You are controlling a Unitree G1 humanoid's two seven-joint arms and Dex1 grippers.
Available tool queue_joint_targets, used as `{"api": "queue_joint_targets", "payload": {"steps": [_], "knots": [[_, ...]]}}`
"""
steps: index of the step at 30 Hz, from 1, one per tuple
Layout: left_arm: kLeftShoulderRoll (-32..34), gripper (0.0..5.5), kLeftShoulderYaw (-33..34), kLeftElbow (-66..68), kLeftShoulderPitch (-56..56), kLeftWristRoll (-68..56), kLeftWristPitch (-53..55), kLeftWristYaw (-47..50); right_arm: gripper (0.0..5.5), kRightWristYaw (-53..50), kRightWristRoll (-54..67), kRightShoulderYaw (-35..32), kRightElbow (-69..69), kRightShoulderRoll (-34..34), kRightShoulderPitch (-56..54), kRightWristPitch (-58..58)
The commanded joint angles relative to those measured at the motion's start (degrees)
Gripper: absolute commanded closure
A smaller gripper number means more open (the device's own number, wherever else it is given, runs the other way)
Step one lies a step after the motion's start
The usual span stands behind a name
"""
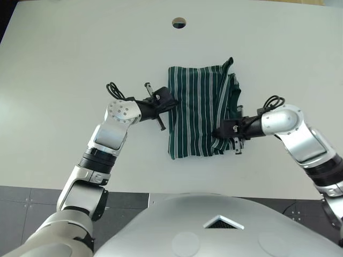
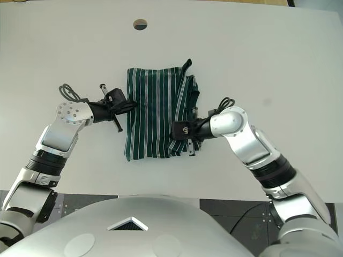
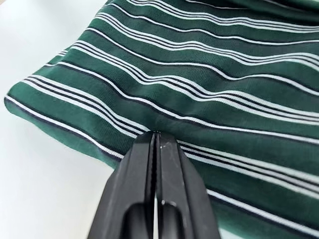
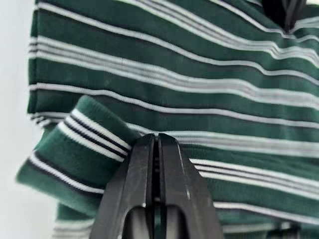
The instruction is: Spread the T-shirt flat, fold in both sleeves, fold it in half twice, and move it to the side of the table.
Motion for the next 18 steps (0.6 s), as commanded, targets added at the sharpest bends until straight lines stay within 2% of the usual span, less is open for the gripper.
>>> {"api": "queue_joint_targets", "payload": {"steps": [1, 9, 18], "knots": [[-0.03, 5.40, -1.18, 1.47, 0.52, 1.61, 0.60, -0.14, 5.36, 0.50, 1.82, -4.62, -3.55, -4.44, 3.69, -0.01], [-0.33, 5.40, -1.04, 2.19, 0.19, 2.03, 0.26, -0.33, 5.36, 0.06, 3.85, -10.85, -6.79, -8.96, 10.67, -1.15], [0.51, 5.40, -0.58, 2.02, 0.40, 2.01, -0.15, -0.77, 5.36, 0.41, -0.62, -4.98, -7.69, -8.28, 15.47, -4.87]]}}
